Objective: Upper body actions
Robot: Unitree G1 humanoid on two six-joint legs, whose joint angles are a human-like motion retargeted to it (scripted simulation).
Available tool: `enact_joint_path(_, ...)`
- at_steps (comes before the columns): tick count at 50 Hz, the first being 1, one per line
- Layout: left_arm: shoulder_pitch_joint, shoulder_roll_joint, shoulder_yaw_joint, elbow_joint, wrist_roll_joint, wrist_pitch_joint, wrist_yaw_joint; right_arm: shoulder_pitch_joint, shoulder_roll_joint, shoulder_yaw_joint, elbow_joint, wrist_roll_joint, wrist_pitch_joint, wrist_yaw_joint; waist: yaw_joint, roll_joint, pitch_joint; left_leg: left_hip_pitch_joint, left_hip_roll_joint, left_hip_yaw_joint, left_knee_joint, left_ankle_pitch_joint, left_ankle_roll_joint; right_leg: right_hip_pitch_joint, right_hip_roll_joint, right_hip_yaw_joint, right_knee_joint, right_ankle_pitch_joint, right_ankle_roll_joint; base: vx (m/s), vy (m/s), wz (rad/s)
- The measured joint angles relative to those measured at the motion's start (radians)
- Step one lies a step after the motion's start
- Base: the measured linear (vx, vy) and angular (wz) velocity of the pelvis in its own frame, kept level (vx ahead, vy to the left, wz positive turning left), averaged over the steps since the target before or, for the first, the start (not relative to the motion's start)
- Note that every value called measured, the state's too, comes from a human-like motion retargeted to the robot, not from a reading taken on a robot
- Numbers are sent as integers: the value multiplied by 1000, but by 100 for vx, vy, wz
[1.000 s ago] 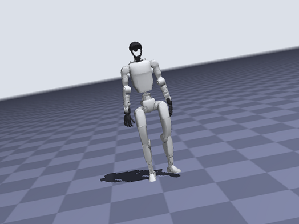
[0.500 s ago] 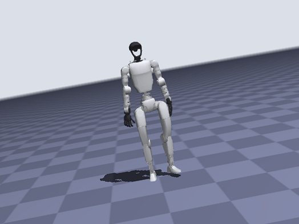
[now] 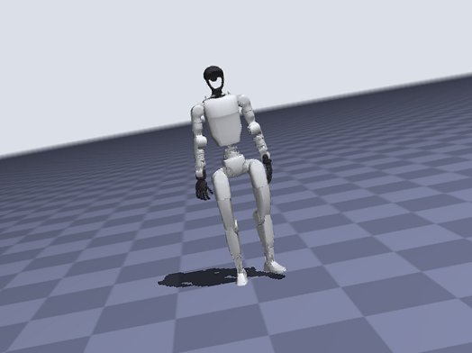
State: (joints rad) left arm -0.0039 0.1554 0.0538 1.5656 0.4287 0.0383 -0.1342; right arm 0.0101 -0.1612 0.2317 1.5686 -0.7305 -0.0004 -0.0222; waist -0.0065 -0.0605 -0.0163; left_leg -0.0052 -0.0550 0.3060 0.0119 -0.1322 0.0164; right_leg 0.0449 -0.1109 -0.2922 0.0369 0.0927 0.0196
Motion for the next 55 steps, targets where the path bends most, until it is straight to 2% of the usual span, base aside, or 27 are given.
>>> enact_joint_path(55,1,-2,1,5,-9,-1,1,5,0,3,-1,-13,2,-5,1,5,-3,1,-2,3,-1,-1,0,0,5,1,-2,-3,-6,0,0,0)
